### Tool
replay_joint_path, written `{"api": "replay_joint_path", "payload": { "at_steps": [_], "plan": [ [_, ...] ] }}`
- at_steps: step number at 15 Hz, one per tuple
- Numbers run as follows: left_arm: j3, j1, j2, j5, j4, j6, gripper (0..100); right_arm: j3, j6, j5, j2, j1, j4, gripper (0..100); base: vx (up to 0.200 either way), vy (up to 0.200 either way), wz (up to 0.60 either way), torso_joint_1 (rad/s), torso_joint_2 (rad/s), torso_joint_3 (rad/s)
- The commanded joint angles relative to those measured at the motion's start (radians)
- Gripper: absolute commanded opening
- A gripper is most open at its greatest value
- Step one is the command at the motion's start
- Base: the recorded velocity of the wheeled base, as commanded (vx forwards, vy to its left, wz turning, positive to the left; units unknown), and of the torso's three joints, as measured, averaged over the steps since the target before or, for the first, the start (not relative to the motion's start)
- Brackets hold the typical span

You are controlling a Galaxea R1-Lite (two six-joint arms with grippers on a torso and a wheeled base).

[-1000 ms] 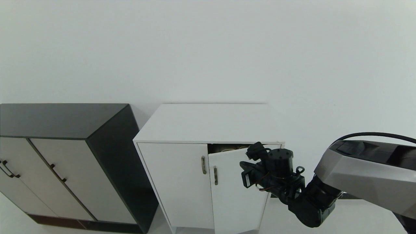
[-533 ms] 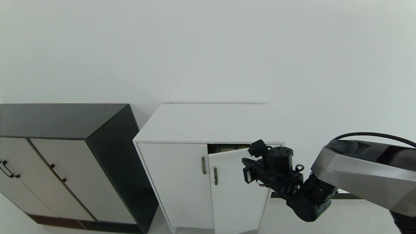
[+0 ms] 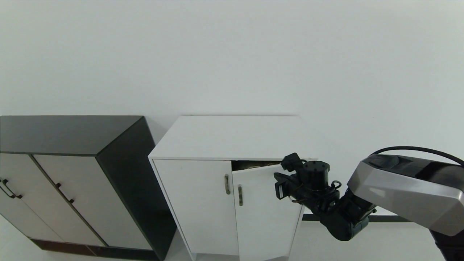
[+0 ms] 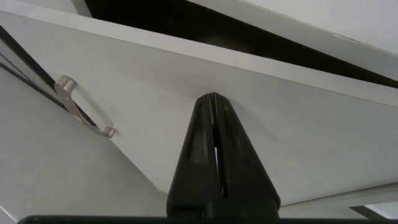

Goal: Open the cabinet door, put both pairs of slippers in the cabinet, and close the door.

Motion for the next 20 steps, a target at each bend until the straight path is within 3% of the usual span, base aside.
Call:
{"api": "replay_joint_path", "payload": {
  "at_steps": [1, 20],
  "plan": [
    [0.000, 0.000, 0.000, 0.000, 0.000, 0.000, 0, -0.019, 0.000, 0.000, 0.013, -0.015, 0.000, 0, 0.000, 0.000, 0.00, 0.000, 0.00, 0.000],
    [0.000, 0.000, 0.000, 0.000, 0.000, 0.000, 0, -0.075, -0.002, 0.000, 0.079, -0.060, 0.003, 0, 0.000, 0.000, 0.00, 0.000, 0.00, 0.000]
  ]
}}
